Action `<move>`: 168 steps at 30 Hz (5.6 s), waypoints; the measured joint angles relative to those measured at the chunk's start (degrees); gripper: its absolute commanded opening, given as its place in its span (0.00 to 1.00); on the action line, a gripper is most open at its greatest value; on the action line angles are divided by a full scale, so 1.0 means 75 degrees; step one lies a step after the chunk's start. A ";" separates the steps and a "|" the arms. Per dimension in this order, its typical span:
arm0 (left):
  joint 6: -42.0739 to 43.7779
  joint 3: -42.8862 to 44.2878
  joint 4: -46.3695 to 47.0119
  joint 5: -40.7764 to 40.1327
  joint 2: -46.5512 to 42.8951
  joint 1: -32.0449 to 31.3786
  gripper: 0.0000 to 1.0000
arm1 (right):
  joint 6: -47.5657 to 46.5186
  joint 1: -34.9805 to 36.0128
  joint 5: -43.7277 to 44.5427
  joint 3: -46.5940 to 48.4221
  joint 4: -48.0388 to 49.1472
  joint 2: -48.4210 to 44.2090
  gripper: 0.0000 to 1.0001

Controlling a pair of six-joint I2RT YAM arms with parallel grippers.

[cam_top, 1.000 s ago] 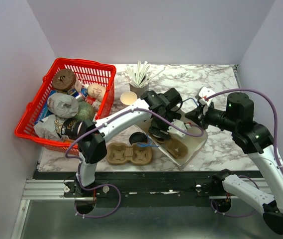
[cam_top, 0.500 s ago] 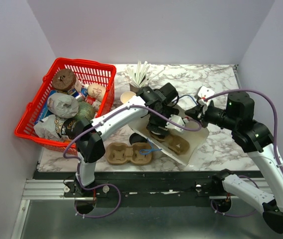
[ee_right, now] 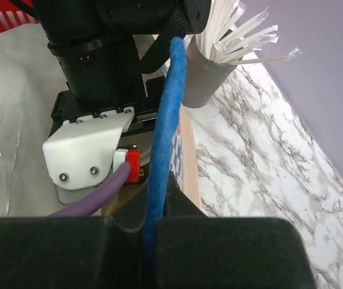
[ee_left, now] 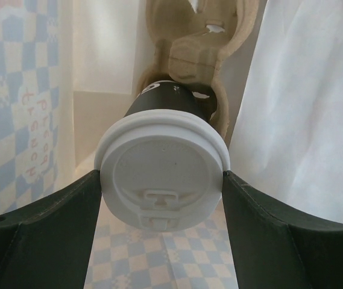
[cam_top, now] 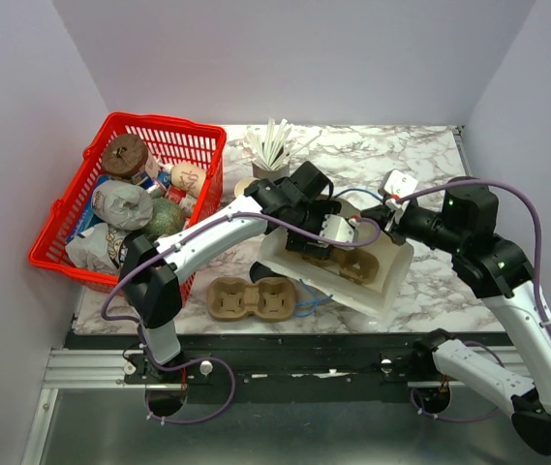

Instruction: Pack the takeout coffee

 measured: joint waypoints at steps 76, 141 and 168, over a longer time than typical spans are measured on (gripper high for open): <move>-0.1058 0.2597 -0.3579 -0.1629 -0.0245 0.1384 0.00 | -0.2428 -0.1524 -0.2090 0.3328 -0.4776 0.2973 0.78; -0.3139 0.2818 -0.2503 -0.0868 -0.1090 0.2206 0.99 | -0.1128 -0.0810 0.0580 0.3745 -0.3063 0.1888 0.57; -0.1891 0.1134 0.1040 0.2221 -0.1055 0.0105 0.98 | -0.0653 -0.3212 0.0082 0.4054 -0.2250 0.3518 0.63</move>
